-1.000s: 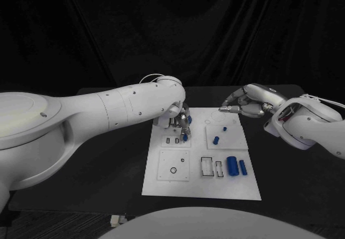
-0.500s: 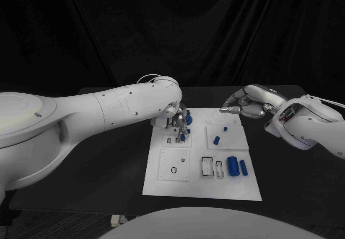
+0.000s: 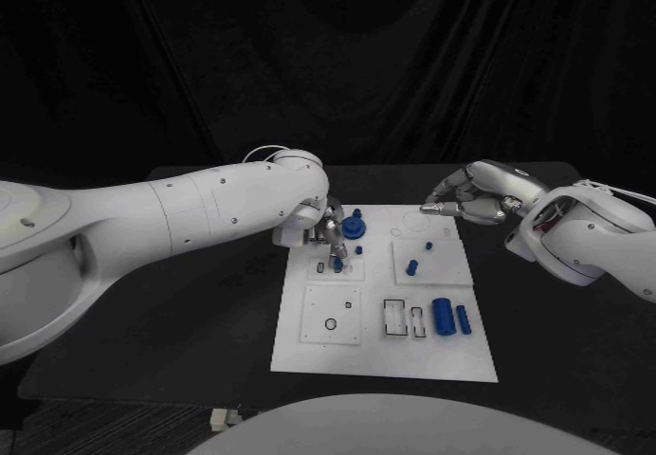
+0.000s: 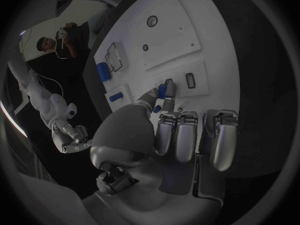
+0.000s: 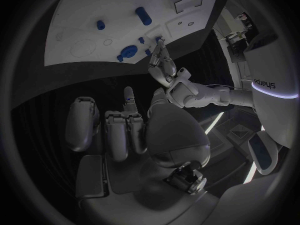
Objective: Assemble the parts on the task board
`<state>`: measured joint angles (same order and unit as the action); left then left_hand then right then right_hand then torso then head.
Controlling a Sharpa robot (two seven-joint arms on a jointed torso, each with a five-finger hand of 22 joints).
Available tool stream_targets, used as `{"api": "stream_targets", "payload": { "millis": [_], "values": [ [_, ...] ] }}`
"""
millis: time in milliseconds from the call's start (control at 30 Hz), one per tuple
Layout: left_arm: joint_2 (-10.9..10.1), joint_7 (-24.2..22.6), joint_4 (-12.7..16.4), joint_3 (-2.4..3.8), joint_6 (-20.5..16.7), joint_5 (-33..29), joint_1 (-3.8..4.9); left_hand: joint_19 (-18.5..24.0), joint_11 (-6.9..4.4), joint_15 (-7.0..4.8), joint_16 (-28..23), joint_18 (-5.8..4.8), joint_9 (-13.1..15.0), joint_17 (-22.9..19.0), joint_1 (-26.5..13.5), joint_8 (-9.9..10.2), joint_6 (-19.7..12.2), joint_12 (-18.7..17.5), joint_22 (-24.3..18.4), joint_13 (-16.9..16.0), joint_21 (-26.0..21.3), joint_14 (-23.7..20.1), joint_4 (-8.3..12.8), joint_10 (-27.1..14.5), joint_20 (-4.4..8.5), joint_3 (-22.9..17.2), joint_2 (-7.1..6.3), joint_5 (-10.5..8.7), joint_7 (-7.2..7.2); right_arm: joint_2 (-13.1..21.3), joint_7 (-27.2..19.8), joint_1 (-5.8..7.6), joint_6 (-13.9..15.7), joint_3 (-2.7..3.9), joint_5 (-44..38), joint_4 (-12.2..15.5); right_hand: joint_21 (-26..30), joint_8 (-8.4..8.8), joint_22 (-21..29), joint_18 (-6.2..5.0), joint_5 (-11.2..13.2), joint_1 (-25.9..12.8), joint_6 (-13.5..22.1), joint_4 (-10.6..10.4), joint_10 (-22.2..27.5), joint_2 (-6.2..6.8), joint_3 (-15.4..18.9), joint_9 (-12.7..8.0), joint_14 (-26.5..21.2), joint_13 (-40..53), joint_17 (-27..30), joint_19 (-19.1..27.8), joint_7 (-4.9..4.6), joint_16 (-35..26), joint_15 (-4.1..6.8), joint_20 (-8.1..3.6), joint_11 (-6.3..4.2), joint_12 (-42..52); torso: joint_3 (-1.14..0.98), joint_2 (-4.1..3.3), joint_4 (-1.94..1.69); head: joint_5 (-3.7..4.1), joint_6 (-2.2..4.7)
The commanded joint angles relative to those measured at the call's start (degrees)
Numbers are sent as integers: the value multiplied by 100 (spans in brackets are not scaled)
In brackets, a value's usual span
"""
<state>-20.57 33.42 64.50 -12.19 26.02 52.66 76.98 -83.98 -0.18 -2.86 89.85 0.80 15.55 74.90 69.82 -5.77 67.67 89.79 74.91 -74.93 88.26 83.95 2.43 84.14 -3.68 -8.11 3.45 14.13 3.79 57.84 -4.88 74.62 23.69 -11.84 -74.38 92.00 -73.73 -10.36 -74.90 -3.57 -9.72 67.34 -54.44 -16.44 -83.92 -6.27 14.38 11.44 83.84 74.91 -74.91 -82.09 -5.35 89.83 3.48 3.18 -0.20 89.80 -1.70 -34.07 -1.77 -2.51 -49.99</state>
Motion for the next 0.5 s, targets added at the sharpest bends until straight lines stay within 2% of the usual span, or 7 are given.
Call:
{"api": "stream_targets", "payload": {
  "millis": [33,167,333,500],
  "values": [
    [-119,-70,154,6,-273,-26,55,-375,-21,-28,15,-1,23,1510,-74,-38,10,21,1259,-1507,-21,605,960,586,28,-993,43,-19,2,10,90,-12,-24,4,-11,-3,29,36,-1016,-15,-27,42,-31,5,-608,-10,45,-8,616,1509,-1509,39,1,17,-41,15,39,20,3,9,-4,-10,-1],
    [-333,-70,347,6,-385,-24,102,-374,-28,-34,15,0,39,1510,-120,-43,1,21,1257,-1507,-24,605,954,586,33,-1008,44,-34,-4,13,91,-14,-26,4,-11,-6,29,36,-1016,-15,-27,42,-31,5,-608,-10,45,-8,616,1509,-1509,39,1,17,-41,15,39,20,0,13,-4,-24,-1],
    [-499,-58,518,5,-485,-28,121,-350,-36,-43,15,9,66,1510,-194,-46,-23,21,1230,-1507,-48,605,939,586,42,-1038,57,-57,-12,11,99,-18,-34,3,-11,-6,29,36,-1016,-15,-27,42,-31,5,-608,-10,45,-8,616,1509,-1509,39,1,17,-41,15,39,20,-5,29,-4,-14,-1],
    [-622,-46,697,4,-589,-31,127,-312,-41,-50,15,23,87,1510,-243,-48,-43,21,1187,-1507,-85,605,927,586,49,-1068,74,-61,-14,3,104,-31,-47,3,-11,-16,29,36,-1016,-15,-27,42,-31,5,-608,-10,45,-8,616,1509,-1509,39,1,17,-41,15,39,20,-6,23,-5,-40,-1]
  ]
}}
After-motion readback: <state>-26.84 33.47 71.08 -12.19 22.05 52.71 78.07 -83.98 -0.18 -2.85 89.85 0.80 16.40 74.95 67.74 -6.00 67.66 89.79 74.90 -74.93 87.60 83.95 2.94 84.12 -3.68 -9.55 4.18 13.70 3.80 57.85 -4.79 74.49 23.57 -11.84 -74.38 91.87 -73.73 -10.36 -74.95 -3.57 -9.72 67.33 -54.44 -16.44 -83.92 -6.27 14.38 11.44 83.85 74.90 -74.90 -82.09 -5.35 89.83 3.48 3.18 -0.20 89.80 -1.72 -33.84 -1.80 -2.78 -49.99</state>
